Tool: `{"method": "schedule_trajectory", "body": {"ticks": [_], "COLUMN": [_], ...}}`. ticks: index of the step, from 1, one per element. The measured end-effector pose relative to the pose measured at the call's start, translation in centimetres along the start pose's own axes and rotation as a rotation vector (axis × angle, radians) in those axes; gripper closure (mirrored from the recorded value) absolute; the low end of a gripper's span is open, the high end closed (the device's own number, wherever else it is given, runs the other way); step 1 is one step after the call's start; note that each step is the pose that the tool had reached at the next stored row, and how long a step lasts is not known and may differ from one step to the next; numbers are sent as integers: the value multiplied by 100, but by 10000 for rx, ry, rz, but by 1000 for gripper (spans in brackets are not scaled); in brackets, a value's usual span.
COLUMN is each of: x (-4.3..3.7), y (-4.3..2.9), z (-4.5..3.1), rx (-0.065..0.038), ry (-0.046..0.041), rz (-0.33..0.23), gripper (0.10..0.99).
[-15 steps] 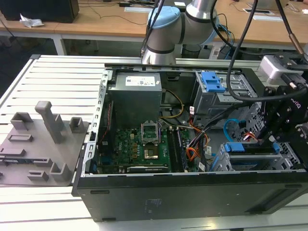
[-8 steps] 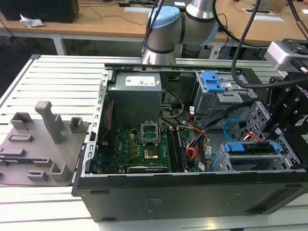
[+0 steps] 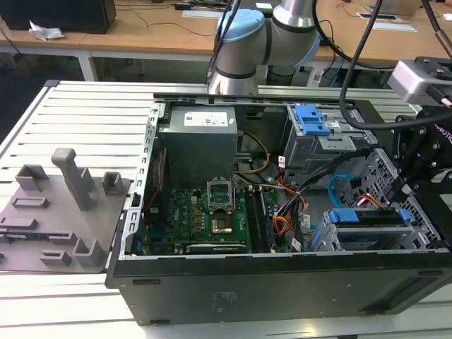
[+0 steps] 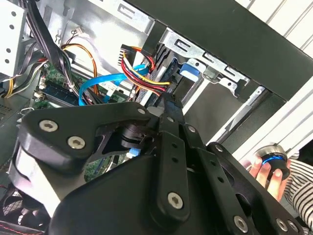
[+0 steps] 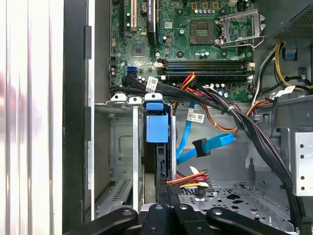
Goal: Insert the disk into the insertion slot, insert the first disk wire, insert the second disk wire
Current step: 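Insert the first disk wire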
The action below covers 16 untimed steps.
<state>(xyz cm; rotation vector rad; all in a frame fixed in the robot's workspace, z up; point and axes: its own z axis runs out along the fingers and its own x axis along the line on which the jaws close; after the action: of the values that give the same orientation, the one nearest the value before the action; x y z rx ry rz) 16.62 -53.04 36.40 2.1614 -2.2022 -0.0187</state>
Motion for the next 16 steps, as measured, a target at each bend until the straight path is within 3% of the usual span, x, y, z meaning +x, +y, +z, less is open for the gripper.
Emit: {"method": "schedule_trajectory", "body": {"ticks": [3,9,12,16], "x": [0,3,6,6], "y": [0,194,324,341], "z": [-1,9,19,24], "rx": [0,0,0,0], "ry": [0,0,0,1], "rz": [-1,-1,-1,0], "gripper": [980,980,980,980]}}
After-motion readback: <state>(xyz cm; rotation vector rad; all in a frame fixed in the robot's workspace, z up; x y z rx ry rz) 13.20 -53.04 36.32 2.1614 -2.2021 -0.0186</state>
